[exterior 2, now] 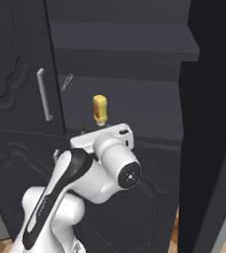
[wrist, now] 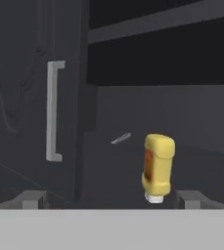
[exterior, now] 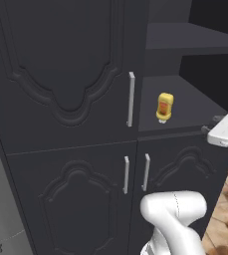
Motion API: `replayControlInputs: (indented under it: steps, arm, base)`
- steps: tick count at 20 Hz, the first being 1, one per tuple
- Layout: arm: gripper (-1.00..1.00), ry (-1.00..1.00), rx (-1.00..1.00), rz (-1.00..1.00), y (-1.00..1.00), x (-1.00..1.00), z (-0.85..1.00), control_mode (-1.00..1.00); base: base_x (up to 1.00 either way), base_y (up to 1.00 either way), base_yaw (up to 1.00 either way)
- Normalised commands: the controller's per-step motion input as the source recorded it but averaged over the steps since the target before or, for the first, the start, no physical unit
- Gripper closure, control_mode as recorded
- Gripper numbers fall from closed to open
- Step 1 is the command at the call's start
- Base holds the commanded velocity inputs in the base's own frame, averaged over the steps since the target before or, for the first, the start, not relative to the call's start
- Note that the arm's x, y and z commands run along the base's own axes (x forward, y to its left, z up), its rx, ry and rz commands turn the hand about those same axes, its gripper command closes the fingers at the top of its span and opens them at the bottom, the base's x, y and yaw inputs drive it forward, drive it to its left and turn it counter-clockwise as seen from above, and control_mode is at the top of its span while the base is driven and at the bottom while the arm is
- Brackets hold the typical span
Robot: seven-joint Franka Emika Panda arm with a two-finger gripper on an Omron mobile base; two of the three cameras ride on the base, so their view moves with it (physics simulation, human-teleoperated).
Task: The dining table condiment station is running low on mustard. Refill the condiment station by opening the cabinet and taking the mustard from the cabinet and placing it on the dining table.
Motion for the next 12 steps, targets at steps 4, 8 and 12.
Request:
replayControlInputs:
  steps: [4, 8, 12]
  arm:
    - [-1.00, -0.03, 0.00, 0.03, 0.23, 0.50, -0.07, -1.00]
    - [-1.00, 0.00, 0.00, 0.06, 0.16, 0.43, -0.12, -1.00]
    - [-1.00, 0.00, 0.00, 0.08, 0.08, 0.44, -0.14, -1.00]
  base:
    - [0.00, 0.00, 0.00]
    - [0.00, 0.00, 0.00]
    - [0.00, 0.00, 0.00]
